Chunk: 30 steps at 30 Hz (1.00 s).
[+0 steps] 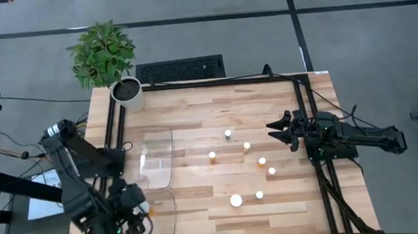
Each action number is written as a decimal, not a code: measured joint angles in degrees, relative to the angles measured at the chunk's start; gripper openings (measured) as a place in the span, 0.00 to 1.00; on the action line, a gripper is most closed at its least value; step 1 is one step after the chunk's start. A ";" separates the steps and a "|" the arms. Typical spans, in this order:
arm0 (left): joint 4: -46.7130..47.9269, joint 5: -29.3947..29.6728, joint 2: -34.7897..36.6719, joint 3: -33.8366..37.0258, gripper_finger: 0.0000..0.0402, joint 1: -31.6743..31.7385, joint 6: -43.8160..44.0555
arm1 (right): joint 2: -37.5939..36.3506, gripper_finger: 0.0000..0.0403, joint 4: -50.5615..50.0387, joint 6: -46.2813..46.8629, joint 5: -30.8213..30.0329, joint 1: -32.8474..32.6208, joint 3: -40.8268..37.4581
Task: Pick and place medicine bottles into bin by pill shape (circle, oval)
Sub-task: Put the middle orange capsule bottle into the bottom transparent bin
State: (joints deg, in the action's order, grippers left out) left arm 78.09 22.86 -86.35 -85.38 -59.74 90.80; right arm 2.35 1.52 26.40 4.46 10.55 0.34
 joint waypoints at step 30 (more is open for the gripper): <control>-19.05 -10.54 -0.09 29.35 0.55 -7.46 13.97 | 0.00 0.56 0.19 0.07 0.00 0.00 0.01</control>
State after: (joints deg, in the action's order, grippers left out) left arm 59.04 12.32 -86.43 -56.03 -67.20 104.77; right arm 2.35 1.72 26.47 4.46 10.55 0.35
